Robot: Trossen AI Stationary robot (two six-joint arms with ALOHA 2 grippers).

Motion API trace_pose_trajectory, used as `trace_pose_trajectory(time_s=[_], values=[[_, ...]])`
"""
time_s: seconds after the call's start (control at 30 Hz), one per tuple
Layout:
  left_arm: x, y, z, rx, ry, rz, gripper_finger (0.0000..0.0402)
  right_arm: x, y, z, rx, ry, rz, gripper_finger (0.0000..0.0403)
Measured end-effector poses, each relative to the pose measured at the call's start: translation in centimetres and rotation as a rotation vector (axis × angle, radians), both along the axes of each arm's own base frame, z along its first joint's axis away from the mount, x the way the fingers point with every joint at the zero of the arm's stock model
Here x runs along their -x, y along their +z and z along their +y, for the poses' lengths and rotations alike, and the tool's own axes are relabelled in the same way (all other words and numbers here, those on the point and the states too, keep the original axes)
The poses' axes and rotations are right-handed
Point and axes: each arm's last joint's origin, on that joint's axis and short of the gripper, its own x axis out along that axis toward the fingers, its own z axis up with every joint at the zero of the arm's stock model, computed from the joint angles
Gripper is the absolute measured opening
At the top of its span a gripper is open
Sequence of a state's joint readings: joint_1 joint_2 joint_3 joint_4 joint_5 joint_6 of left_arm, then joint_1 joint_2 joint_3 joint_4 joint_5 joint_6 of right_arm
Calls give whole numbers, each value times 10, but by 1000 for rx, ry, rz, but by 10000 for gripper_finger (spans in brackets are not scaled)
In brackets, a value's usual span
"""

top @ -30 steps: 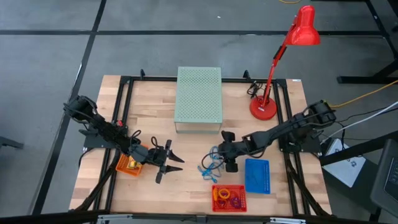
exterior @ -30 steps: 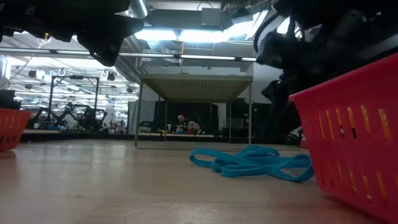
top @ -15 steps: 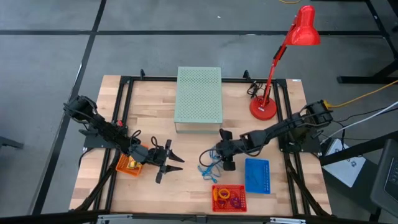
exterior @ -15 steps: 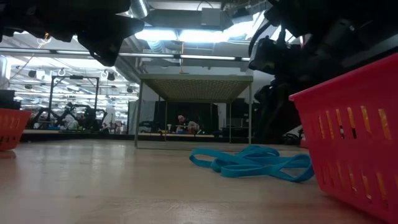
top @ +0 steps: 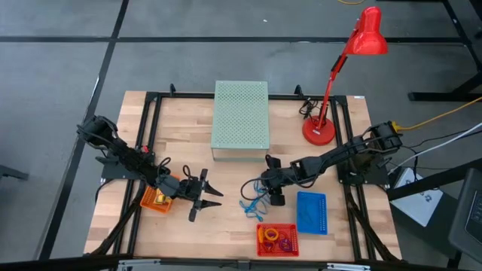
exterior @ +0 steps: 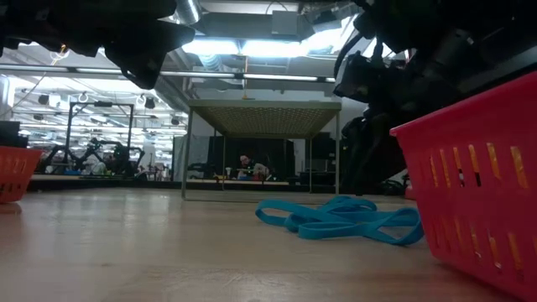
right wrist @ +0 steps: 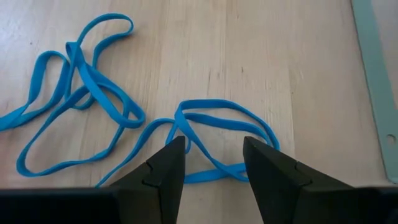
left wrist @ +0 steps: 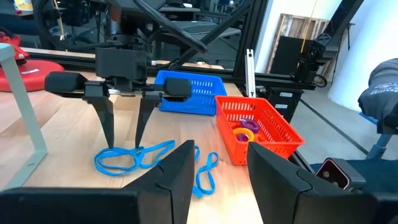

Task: Pick & Place Office Desk Supplies
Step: Put the blue rubber band into the blue bin

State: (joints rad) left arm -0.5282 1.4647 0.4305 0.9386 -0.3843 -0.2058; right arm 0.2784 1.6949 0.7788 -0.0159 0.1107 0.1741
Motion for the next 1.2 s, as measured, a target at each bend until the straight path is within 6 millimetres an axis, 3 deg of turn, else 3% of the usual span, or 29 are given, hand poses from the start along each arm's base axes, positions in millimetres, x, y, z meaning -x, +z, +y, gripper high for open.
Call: trace_pose_trajectory(time_s=[0.4,0.5,0.67,0.73,0.9,1.03,1.2], values=[[0,0,0,0,0,0,143,-6,-20,2,-3,-9,19,152],[0,0,0,0,0,0,143,-7,-18,2,25,-12,11,117],[0,0,0,0,0,0,143,-13,-13,2,37,-26,-12,16],[0,0,0,0,0,0,143,-14,-10,3,31,-30,-3,12],[0,0,0,0,0,0,143,-18,7,5,26,-44,23,6],[0,0,0,0,0,1,143,-18,36,7,14,-44,-20,4],[0,0,0,7,-3,2,143,4,77,4,59,-121,-23,3]])
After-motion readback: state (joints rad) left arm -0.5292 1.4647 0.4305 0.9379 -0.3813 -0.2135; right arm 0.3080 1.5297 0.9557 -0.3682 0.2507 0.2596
